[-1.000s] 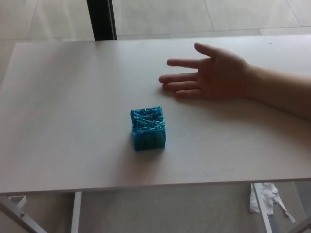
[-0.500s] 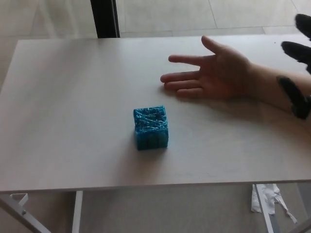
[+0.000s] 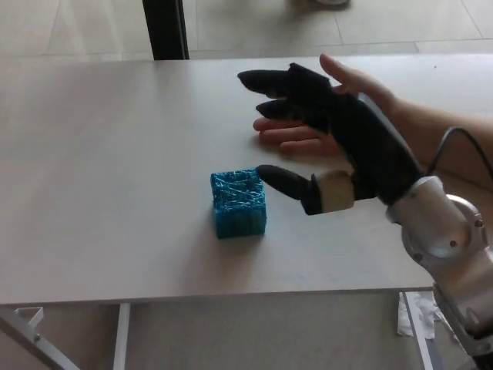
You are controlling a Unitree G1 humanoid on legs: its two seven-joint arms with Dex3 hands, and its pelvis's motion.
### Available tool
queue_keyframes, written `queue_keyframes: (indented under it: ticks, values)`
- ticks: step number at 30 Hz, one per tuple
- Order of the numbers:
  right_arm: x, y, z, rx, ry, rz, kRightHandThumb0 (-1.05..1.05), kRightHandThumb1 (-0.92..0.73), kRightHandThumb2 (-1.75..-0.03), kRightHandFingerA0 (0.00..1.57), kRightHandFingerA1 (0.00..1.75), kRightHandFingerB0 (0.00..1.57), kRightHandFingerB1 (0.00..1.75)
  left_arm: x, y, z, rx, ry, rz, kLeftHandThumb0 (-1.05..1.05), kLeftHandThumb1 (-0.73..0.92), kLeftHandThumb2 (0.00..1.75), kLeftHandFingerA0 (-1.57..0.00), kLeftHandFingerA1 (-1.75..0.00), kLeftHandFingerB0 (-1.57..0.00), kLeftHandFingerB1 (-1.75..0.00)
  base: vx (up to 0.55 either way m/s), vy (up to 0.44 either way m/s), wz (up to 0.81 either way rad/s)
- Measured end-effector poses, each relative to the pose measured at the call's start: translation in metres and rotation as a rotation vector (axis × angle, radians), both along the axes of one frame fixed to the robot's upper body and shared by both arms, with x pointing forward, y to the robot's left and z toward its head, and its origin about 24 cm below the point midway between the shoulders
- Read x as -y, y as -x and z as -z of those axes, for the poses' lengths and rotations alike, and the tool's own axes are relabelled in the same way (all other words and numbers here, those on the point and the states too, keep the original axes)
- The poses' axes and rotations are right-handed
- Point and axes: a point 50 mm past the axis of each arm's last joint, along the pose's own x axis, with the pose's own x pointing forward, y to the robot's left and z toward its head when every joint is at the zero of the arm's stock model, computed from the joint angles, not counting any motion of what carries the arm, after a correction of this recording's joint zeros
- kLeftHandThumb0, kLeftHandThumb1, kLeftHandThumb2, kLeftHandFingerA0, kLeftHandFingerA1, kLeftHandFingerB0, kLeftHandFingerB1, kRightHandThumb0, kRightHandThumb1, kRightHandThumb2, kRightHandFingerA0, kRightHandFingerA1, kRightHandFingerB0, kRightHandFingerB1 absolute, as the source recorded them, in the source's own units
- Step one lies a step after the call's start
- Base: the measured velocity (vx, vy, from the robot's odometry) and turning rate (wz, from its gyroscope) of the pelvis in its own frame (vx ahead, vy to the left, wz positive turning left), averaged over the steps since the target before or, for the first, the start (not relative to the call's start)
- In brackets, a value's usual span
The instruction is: The robot uses its right hand to pick up a cube kept in the middle of the desk infront of it and hands it to a person
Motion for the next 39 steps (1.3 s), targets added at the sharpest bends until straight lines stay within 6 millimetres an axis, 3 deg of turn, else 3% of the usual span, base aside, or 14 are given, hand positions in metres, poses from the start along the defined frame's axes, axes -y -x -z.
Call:
queue_keyframes:
  ticks: [9,10,11,12,17,18,21,22,25,29,31,34,38,39]
  values:
    - [-0.021,-0.016,0.013,-0.01,0.244,0.0,-0.8,-0.65,-0.6,0.2,0.61,0.29,0.44,0.001,-0.002,0.0,0.002,0.001,0.006,-0.66,0.49,0.56,-0.71,-0.54,-0.66,-0.44,0.0,0.0,0.0]
    - [-0.022,-0.017,0.015,-0.009,0.269,0.003,-0.79,-0.5,-0.9,0.19,0.59,0.26,0.51,0.001,-0.003,0.0,0.002,0.002,0.007,-0.65,0.49,0.56,-0.71,-0.54,-0.65,-0.43,0.0,0.0,0.0]
    - [-0.023,-0.019,0.016,-0.006,0.294,0.005,-0.78,-0.65,-0.61,0.19,0.54,0.33,0.4,0.001,-0.003,0.001,0.002,0.002,0.008,-0.64,0.49,0.56,-0.72,-0.54,-0.65,-0.43,0.0,0.0,0.0]
    - [-0.025,-0.02,0.018,-0.004,0.323,0.008,-0.78,-0.51,-0.92,0.14,0.56,0.28,0.5,0.001,-0.003,0.001,0.002,0.003,0.008,-0.62,0.5,0.56,-0.74,-0.53,-0.64,-0.43,0.0,0.0,0.0]
    - [-0.031,-0.027,0.022,0.024,0.443,0.019,-0.81,-0.68,-0.61,0.08,0.5,0.37,0.39,0.002,-0.005,0.001,0.0,0.003,0.016,-0.65,0.39,0.82,-0.71,-0.63,-0.6,-0.56,0.0,0.0,0.0]
    - [-0.032,-0.028,0.022,0.033,0.464,0.02,-0.87,-0.55,-0.93,0.06,0.5,0.29,0.5,0.002,-0.006,0.001,0.0,0.003,0.018,-0.66,0.39,0.82,-0.71,-0.63,-0.6,-0.56,0.0,0.0,0.0]
    - [-0.037,-0.03,0.023,0.059,0.526,0.022,-0.82,-0.7,-0.62,0.0,0.31,0.24,0.41,0.003,-0.007,0.001,0.001,0.004,0.023,-0.63,0.49,0.56,-0.74,-0.54,-0.66,-0.44,0.0,0.0,0.0]
    - [-0.038,-0.031,0.023,0.067,0.547,0.022,-0.91,-0.58,-0.97,0.0,0.26,0.19,0.52,0.003,-0.008,0.002,0.001,0.005,0.024,-0.64,0.48,0.55,-0.75,-0.55,-0.66,-0.44,0.0,0.0,0.0]
    - [-0.044,-0.033,0.026,0.083,0.614,0.023,-0.84,-0.68,-0.62,0.0,0.28,0.21,0.39,0.004,-0.009,0.003,0.003,0.008,0.025,-0.64,0.48,0.56,-0.76,-0.55,-0.67,-0.44,0.0,0.0,0.0]
    - [-0.051,-0.034,0.035,0.079,0.69,0.031,-0.99,-0.6,-0.98,0.0,0.24,0.13,0.5,0.007,-0.011,0.005,0.003,0.018,0.032,-0.62,0.48,0.56,-0.75,-0.52,-0.67,-0.44,0.0,0.0,0.0]
    - [-0.053,-0.034,0.04,0.067,0.719,0.036,-0.9,-0.69,-0.62,0.0,0.26,0.08,0.43,0.008,-0.012,0.006,0.002,0.021,0.036,-0.66,0.49,0.56,-0.75,-0.51,-0.65,-0.42,0.0,0.0,0.0]
    - [-0.055,-0.034,0.047,0.041,0.763,0.036,-1.02,-0.6,-1.04,0.0,0.27,0.07,0.3,0.009,-0.012,0.007,-0.003,0.022,0.042,-0.66,0.38,0.81,-0.67,-0.61,-0.6,-0.55,0.0,0.0,0.0]
    - [-0.054,-0.035,0.056,-0.025,0.817,0.036,-1.04,-0.59,-1.04,0.0,0.26,0.0,0.13,0.009,-0.013,0.008,-0.008,0.023,0.048,-0.69,0.4,0.66,-0.71,-0.58,-0.64,-0.49,0.0,0.0,0.0]
    - [-0.053,-0.035,0.058,-0.04,0.829,0.035,-0.98,-0.68,-0.61,0.0,0.34,0.0,0.24,0.009,-0.013,0.008,-0.009,0.023,0.049,-0.68,0.39,0.82,-0.68,-0.62,-0.6,-0.56,0.0,0.0,0.0]
